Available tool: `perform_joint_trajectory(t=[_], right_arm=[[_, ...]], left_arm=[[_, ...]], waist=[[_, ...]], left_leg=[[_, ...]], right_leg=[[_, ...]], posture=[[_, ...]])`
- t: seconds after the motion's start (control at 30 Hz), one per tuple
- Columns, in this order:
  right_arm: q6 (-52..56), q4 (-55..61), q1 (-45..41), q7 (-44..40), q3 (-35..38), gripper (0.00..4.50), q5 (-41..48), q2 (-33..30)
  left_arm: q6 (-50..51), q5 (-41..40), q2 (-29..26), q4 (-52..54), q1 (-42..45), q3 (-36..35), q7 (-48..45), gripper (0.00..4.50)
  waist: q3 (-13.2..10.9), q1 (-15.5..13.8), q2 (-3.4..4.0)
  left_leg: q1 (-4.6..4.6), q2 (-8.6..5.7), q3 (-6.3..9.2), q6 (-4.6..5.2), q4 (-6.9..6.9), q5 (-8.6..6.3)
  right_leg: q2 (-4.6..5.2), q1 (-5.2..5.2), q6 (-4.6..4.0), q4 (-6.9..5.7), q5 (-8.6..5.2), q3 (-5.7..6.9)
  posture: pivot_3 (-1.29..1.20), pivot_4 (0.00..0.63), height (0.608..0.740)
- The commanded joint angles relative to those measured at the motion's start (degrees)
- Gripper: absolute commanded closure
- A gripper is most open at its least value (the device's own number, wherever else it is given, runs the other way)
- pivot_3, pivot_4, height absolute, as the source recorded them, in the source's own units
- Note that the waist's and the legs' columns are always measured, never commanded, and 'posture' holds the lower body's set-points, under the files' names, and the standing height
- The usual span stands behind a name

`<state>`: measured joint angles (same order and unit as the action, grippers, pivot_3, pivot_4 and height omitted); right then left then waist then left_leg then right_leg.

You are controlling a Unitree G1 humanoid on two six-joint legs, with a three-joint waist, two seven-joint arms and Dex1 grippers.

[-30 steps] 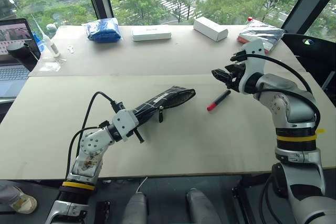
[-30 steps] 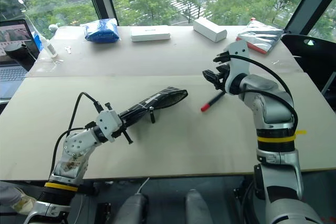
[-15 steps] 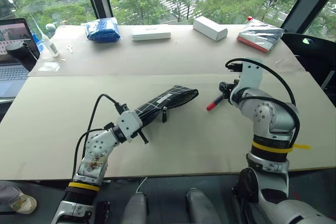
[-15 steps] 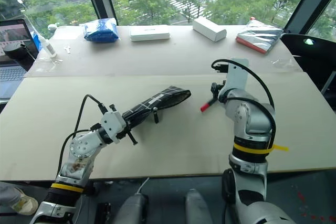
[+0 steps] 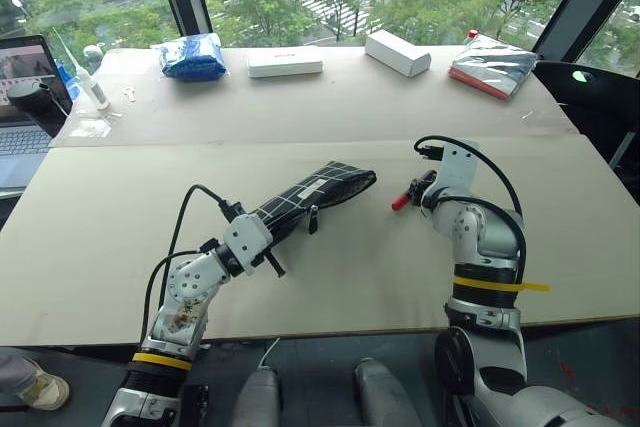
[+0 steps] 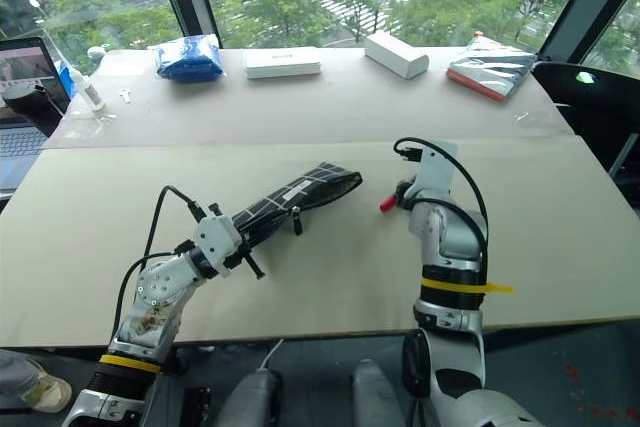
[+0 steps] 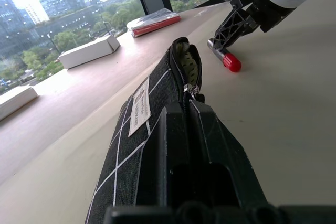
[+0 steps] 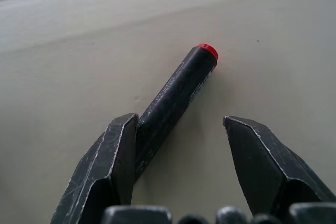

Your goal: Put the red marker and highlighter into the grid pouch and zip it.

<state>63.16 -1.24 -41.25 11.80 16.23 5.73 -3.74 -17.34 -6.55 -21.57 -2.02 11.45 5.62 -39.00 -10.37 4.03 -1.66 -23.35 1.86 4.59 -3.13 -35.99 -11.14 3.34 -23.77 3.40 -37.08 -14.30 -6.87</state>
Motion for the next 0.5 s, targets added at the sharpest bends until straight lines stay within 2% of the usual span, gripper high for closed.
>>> perform_joint_trajectory(t=[0.03,0.27,0.5], right_arm=[[-2.71,-0.24,0.71,0.06,-0.89,1.57,-0.88,-0.59],[-4.69,-3.21,2.71,1.76,-0.81,1.57,-2.07,-0.14],[-4.35,-4.54,3.49,4.74,2.49,1.57,-1.06,2.01]], left_arm=[[-1.06,0.46,0.11,1.91,-0.14,-0.24,0.96,4.5],[-1.44,0.58,0.01,1.48,-0.22,-0.35,1.46,4.5],[-1.84,0.75,0.1,1.03,-0.12,-0.51,1.75,4.5]], waist=[[0.0,-0.01,0.0],[0.03,-0.08,0.0],[0.17,-0.24,-0.04]], left_leg=[[0.0,0.0,0.0,0.0,0.0,0.0],[0.03,0.0,0.0,0.0,0.0,0.0],[0.18,0.0,0.02,0.0,0.0,0.0]], right_leg=[[0.0,0.0,0.0,0.0,0.0,0.0],[0.0,0.04,0.0,0.0,0.0,0.0],[0.0,0.27,0.01,0.07,-0.01,0.04]], posture=[[0.0,0.15,0.74],[0.0,0.15,0.74],[0.0,0.15,0.74]])
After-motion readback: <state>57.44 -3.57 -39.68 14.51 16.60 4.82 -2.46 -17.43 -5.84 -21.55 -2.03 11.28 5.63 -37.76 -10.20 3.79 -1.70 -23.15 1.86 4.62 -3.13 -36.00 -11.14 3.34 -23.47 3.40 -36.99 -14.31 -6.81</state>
